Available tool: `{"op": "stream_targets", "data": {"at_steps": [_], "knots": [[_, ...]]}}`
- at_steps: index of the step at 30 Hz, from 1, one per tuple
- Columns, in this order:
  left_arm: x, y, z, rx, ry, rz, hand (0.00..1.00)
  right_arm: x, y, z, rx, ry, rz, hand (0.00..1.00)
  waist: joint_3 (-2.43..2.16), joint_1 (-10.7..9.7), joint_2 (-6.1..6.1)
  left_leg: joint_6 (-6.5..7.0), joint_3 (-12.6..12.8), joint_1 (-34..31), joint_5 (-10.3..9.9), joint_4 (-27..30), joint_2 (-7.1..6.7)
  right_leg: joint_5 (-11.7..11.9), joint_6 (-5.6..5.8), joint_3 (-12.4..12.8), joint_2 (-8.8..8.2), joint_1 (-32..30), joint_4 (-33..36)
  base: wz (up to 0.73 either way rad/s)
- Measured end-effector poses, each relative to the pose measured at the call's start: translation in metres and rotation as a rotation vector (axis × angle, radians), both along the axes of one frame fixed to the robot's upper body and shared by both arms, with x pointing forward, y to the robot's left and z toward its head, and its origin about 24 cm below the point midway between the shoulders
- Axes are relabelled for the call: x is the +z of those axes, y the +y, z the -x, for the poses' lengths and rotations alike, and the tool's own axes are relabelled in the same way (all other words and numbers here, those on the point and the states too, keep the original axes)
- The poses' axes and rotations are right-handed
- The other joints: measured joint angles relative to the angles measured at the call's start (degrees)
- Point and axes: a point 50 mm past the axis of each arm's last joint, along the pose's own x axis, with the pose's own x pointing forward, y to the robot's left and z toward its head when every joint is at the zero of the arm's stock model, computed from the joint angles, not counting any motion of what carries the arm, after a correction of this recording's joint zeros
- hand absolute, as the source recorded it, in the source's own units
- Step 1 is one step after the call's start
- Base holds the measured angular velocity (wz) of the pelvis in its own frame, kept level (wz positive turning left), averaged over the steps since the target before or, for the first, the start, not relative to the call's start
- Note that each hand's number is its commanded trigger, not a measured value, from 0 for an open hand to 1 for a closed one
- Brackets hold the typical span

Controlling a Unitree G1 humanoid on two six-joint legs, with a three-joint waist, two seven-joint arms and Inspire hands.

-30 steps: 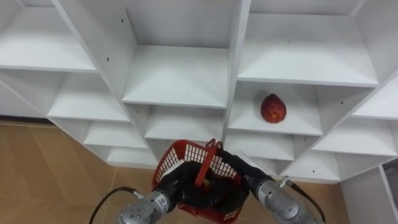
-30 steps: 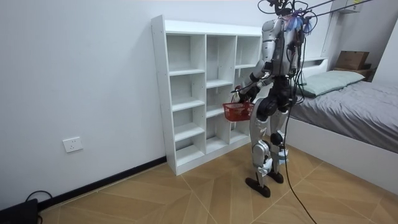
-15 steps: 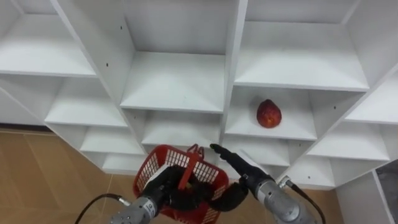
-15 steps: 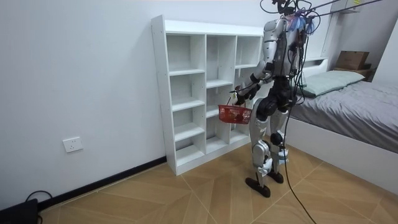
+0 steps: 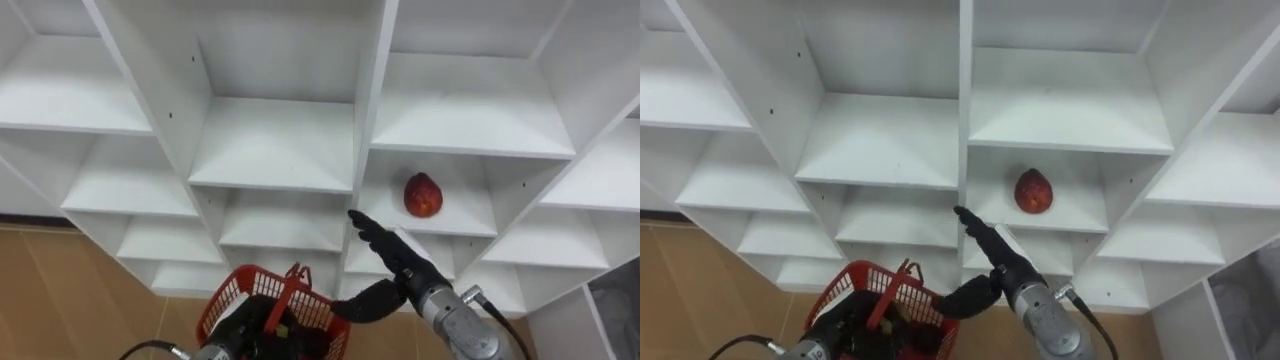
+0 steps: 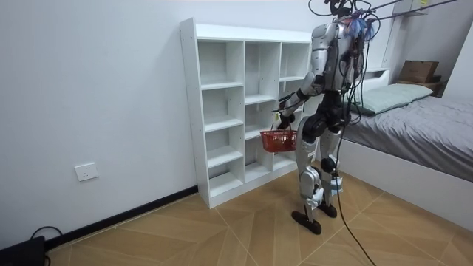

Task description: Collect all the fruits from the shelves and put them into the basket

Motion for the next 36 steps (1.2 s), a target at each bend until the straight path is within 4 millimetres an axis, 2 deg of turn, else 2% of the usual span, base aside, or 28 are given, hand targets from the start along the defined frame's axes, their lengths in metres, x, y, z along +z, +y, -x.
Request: {"op": "stream_targets", "data": {"at_steps": [2, 3, 7, 21, 30, 36], "knots": [[0.001, 0.002, -0.001, 0.016, -0.008, -0.004, 1.0, 0.001, -0.005, 0.0, -0.035, -0.009, -0.012, 0.0, 0.17, -0.25, -0.22, 0.0, 0.15, 0.69, 0.0, -0.49, 0.01, -0.03, 0.05, 0.5, 0.08, 0.45, -0.13, -0.06], [0.001, 0.004, -0.002, 0.028, -0.01, -0.005, 1.0, 0.002, -0.009, -0.001, -0.064, -0.016, -0.011, 0.0, 0.43, -0.26, -0.37, 0.01, 0.26, 1.05, -0.01, -0.53, 0.0, -0.03, 0.05, 0.71, 0.12, 0.75, -0.23, -0.06], [0.002, 0.008, -0.003, 0.054, -0.018, -0.014, 1.0, 0.005, -0.02, -0.002, -0.145, -0.048, -0.003, 0.0, 0.48, -0.83, -0.43, 0.05, 0.28, 1.36, -0.06, -0.75, -0.03, -0.06, 0.1, 0.83, 0.51, 0.9, -0.31, -0.02], [0.004, 0.019, -0.006, 0.151, -0.037, -0.006, 1.0, 0.009, -0.038, -0.001, -0.322, -0.103, 0.015, 0.0, 0.22, -1.02, -0.07, -0.02, 0.5, 3.68, -0.14, -0.78, 0.02, -0.16, 0.08, 0.97, 0.61, 2.99, -0.07, -0.01], [-0.005, 0.024, 0.011, 0.188, 0.021, -0.011, 1.0, 0.002, -0.047, 0.005, -0.374, -0.081, 0.047, 0.0, -0.05, -1.06, -0.02, -0.04, 0.22, 4.51, -0.15, -0.8, -0.01, -0.18, 0.07, 0.94, 0.68, 3.48, -0.08, 0.0], [-0.005, 0.024, 0.011, 0.192, 0.019, -0.011, 1.0, 0.0, -0.056, 0.006, -0.425, -0.074, 0.054, 0.0, -0.24, -0.97, -0.35, -0.04, 0.03, 4.38, -0.16, -0.74, -0.02, -0.19, 0.07, 0.85, 0.6, 3.78, -0.08, 0.0]]}}
